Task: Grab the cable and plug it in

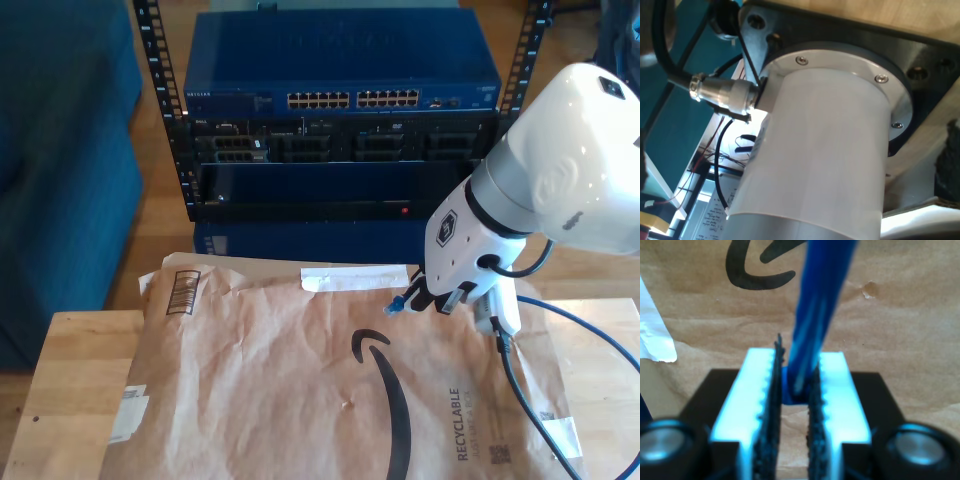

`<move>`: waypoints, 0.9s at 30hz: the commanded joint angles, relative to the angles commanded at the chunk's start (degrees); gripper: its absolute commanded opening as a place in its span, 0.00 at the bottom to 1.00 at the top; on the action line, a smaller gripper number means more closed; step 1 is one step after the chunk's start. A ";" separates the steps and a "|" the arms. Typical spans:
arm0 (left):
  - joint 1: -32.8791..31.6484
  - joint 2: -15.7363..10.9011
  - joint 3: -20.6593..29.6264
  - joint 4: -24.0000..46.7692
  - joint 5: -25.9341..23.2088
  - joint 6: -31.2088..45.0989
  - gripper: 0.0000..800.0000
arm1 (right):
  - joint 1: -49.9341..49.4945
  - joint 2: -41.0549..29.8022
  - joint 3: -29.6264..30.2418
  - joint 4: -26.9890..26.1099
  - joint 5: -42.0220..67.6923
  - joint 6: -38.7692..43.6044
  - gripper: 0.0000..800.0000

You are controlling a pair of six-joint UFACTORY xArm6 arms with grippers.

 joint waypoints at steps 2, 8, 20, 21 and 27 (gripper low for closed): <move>0.18 -1.05 -0.70 0.00 0.26 0.26 1.00 | -0.09 -0.35 0.00 0.00 0.09 0.18 0.00; 0.44 -1.58 -0.26 0.00 0.18 1.85 1.00 | -0.09 -1.67 1.67 0.00 0.18 0.00 0.00; 4.92 -4.04 3.25 -0.09 -0.62 4.57 1.00 | -0.26 -2.55 3.69 0.09 0.00 0.18 0.00; 5.01 -4.31 3.43 -0.09 -1.32 4.57 1.00 | -0.26 -2.55 3.69 0.09 0.00 0.18 0.00; 7.03 -5.89 5.45 0.09 -4.04 5.89 1.00 | -0.26 -2.99 3.78 0.09 0.00 0.18 0.00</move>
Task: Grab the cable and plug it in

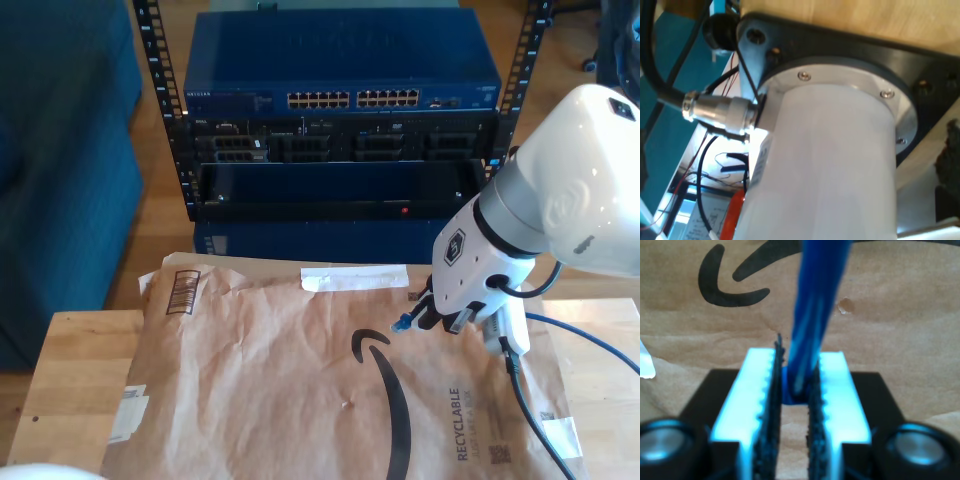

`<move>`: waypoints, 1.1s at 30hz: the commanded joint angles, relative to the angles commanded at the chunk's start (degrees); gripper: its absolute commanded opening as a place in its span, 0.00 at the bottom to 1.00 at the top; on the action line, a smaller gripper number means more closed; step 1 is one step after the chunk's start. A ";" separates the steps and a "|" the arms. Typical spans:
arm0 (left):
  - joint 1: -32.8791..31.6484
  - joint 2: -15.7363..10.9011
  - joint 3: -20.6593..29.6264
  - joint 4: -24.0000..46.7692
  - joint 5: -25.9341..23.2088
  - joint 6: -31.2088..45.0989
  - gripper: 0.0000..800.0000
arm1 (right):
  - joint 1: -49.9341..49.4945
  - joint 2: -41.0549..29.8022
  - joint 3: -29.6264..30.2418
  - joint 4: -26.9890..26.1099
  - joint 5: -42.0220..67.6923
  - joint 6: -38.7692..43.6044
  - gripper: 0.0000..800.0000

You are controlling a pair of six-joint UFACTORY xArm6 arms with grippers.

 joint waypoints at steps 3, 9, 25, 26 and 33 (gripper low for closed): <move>1.76 0.00 0.09 0.00 0.00 2.02 1.00 | 0.00 -0.35 0.26 0.00 0.00 0.00 0.00; 3.34 0.00 0.35 -0.09 -1.32 4.84 1.00 | 0.26 -0.62 1.05 0.09 -0.09 0.09 0.00; 4.13 0.00 10.37 0.00 -17.05 5.89 1.00 | 0.44 0.62 -0.35 0.26 -1.14 0.18 0.00; 4.22 0.09 10.99 -0.09 -18.02 5.89 1.00 | 0.53 0.70 -0.26 0.35 -1.49 0.18 0.00; 4.48 0.70 11.16 -0.26 -18.81 6.33 1.00 | 0.35 0.26 -0.35 0.26 -2.11 -0.26 0.00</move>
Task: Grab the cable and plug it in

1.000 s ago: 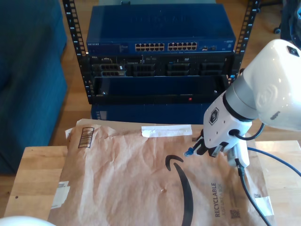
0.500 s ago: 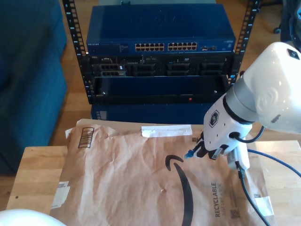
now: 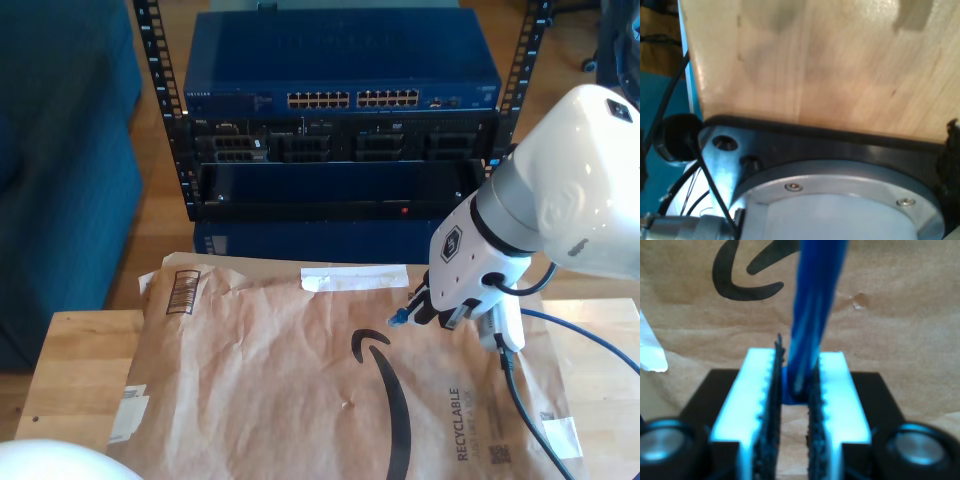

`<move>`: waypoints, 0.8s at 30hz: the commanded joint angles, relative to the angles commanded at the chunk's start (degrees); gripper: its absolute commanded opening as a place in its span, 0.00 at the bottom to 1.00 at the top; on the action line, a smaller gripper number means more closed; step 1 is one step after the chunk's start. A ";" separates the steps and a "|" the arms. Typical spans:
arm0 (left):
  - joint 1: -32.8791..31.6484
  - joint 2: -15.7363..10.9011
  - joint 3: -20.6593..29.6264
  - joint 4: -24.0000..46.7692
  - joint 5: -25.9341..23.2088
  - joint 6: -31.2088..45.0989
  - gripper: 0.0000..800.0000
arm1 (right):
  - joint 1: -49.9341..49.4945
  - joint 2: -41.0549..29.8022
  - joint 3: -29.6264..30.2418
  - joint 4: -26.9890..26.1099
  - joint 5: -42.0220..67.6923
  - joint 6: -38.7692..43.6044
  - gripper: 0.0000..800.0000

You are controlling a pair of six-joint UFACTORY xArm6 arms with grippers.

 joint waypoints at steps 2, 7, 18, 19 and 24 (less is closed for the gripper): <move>0.00 0.09 0.00 0.00 0.00 0.00 1.00 | 0.09 0.00 -0.26 0.09 0.00 0.09 0.00; 0.00 0.09 0.00 0.00 0.00 0.00 1.00 | 0.26 0.18 -0.88 0.18 -0.09 0.44 0.00; 0.00 0.09 0.00 0.00 0.00 0.00 1.00 | 0.62 2.46 -3.25 0.35 -4.22 0.44 0.00; 0.00 0.18 0.00 -0.09 0.00 0.00 1.00 | 0.88 3.08 -4.04 0.26 -4.84 0.44 0.00; 0.00 0.09 0.00 0.00 0.00 -0.09 1.00 | 1.32 11.87 -11.60 -0.09 -8.26 -0.18 0.00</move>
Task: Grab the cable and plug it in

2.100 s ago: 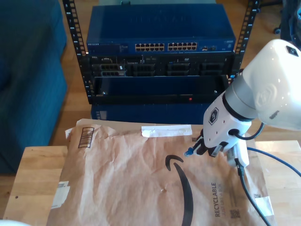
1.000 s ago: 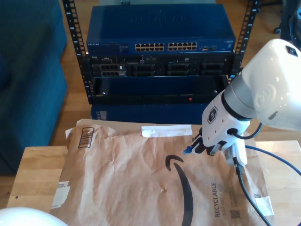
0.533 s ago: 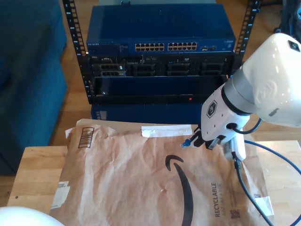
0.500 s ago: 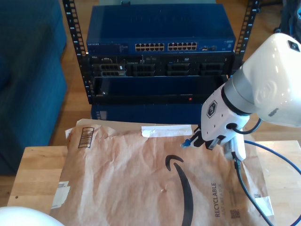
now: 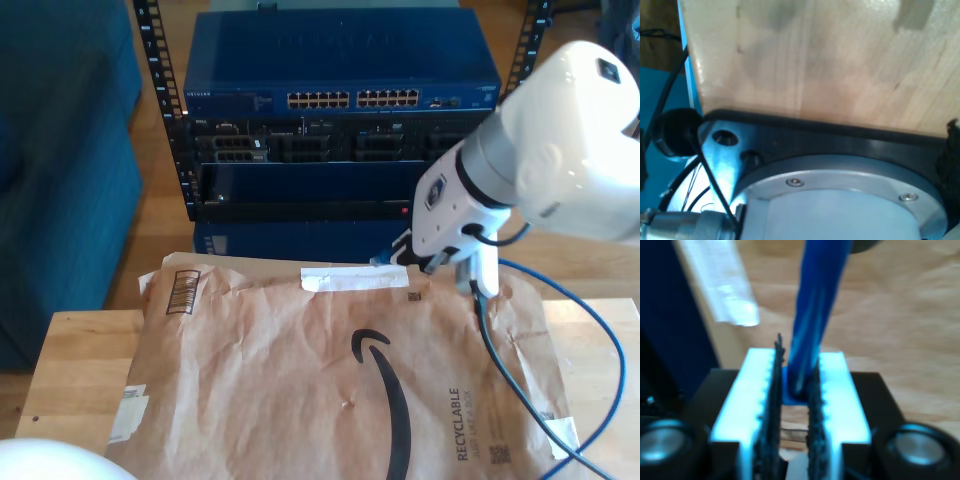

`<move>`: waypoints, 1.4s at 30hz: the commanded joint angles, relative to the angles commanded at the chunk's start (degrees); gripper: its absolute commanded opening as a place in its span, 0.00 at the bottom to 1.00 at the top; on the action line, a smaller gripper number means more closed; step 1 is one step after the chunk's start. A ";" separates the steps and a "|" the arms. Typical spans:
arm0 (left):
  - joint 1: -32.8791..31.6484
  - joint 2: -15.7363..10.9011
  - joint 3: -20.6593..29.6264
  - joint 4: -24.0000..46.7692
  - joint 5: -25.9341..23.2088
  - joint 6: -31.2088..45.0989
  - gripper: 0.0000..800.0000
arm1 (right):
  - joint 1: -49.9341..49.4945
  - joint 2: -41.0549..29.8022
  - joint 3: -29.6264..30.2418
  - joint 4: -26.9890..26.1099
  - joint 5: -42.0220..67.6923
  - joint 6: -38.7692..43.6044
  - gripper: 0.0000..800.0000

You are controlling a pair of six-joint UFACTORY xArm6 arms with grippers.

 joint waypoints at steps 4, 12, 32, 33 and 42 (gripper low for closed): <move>0.00 0.09 0.00 -0.09 0.00 0.09 1.00 | 0.35 3.25 -5.63 -0.35 0.00 -0.18 0.00; 0.00 0.09 0.00 0.00 0.00 0.09 1.00 | -0.18 5.80 -6.42 -5.71 -3.34 0.18 0.00; 0.00 0.00 0.00 0.00 0.00 0.09 1.00 | -1.32 4.13 -3.87 -13.45 -5.54 0.09 0.00; 0.00 0.09 0.00 0.00 0.00 0.09 1.00 | -1.32 4.04 -4.04 -14.15 -5.54 0.18 0.00; 0.00 0.00 0.00 0.00 0.00 0.09 1.00 | -0.62 1.58 0.26 -19.52 -10.81 0.00 0.00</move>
